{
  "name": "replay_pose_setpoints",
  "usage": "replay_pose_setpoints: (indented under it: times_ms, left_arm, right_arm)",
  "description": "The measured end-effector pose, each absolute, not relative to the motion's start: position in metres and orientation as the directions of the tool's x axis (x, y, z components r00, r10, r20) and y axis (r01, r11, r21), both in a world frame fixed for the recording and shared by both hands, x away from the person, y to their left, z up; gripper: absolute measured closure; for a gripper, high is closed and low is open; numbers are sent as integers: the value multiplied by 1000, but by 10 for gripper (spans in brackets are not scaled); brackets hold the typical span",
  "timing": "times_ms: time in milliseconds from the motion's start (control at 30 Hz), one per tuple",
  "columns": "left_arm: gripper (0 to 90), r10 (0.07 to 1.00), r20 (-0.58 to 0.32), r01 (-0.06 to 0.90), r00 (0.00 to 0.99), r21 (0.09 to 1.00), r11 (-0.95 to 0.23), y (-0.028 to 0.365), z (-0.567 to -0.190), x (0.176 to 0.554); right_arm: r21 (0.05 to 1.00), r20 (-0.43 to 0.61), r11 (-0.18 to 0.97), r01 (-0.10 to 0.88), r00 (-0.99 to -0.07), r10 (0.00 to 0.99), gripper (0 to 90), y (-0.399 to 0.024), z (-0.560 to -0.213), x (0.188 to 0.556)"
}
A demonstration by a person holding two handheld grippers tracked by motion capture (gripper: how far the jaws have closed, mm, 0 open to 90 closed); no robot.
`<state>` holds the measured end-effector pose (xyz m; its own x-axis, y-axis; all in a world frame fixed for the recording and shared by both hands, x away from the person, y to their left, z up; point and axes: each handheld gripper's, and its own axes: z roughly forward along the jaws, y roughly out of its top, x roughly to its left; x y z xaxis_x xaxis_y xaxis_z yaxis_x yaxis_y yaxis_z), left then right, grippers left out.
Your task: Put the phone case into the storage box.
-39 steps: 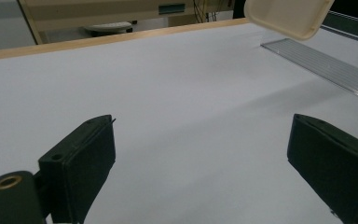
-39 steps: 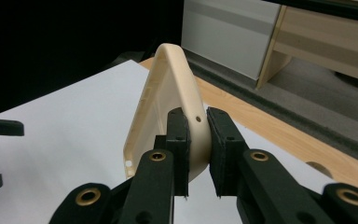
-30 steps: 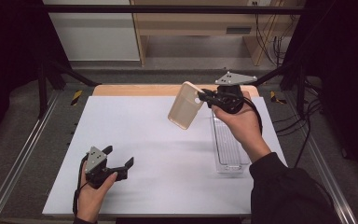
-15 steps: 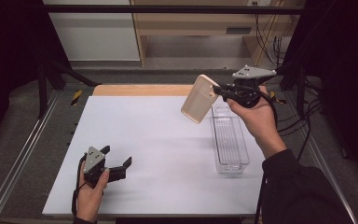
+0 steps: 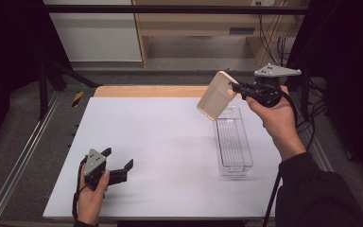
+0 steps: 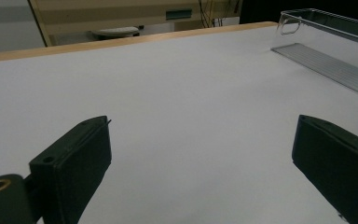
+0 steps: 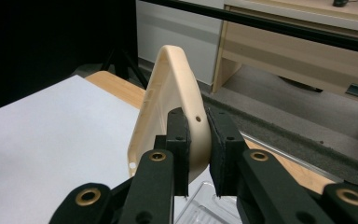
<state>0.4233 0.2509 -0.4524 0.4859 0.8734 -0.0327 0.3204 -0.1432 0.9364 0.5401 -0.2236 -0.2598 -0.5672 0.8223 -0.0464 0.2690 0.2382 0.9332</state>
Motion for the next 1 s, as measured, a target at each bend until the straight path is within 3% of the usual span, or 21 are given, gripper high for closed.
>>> replay_pose_setpoints:
  times_ms: [1000]
  left_arm:
    - [43, 866, -40, 325, 498, 935, -143, 250, -453, 424]
  right_arm:
    - [897, -97, 297, 328, -509, 855, 795, -262, -282, 540]
